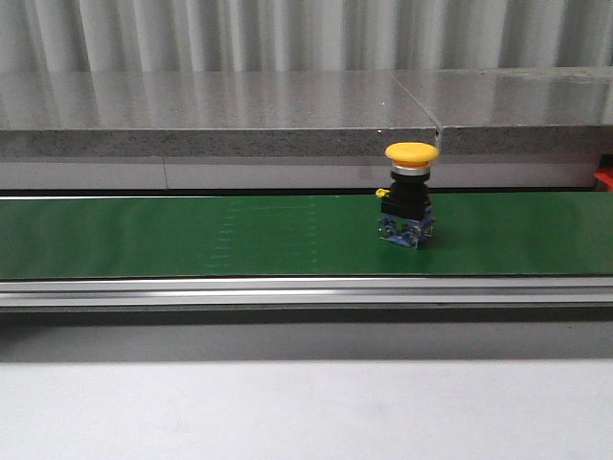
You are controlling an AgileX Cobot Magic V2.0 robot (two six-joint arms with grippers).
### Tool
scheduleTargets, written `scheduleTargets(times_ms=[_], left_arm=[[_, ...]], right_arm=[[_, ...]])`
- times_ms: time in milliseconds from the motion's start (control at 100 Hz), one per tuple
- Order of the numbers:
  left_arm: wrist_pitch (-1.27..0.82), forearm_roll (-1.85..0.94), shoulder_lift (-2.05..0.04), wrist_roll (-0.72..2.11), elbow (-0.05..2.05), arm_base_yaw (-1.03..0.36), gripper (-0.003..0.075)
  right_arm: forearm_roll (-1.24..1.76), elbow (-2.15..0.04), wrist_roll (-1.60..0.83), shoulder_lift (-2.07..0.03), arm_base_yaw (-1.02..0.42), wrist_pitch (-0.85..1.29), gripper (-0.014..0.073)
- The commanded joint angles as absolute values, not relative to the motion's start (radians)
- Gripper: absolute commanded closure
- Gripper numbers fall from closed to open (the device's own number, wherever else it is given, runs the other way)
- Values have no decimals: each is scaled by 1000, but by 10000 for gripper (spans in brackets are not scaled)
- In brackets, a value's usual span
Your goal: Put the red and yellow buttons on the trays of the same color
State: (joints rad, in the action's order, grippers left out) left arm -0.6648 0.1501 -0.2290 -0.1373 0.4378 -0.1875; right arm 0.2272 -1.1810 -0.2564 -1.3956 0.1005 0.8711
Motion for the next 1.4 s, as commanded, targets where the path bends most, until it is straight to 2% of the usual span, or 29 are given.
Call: scheduleTargets(times_ms=[0, 240, 450, 1080, 1170, 1390], left_arm=[[-582, 147, -239, -139, 461, -198, 741], [-582, 147, -239, -139, 461, -198, 741], [-582, 147, -239, -139, 461, -198, 741], [-582, 147, -239, -139, 461, -198, 741], [-582, 147, -239, -139, 461, -198, 741], [-582, 147, -239, -139, 461, -198, 741]], right_arm=[[239, -1152, -310, -1349, 57, 837, -42], [275, -1076, -427, -1348, -51, 843, -42], [431, -1074, -585, -1368, -125, 816, -42], [509, -1076, -626, -1502, -135, 644, -36], [509, -1076, -626, -1517, -135, 624, 26], [509, -1076, -626, -1544, -135, 611, 319]])
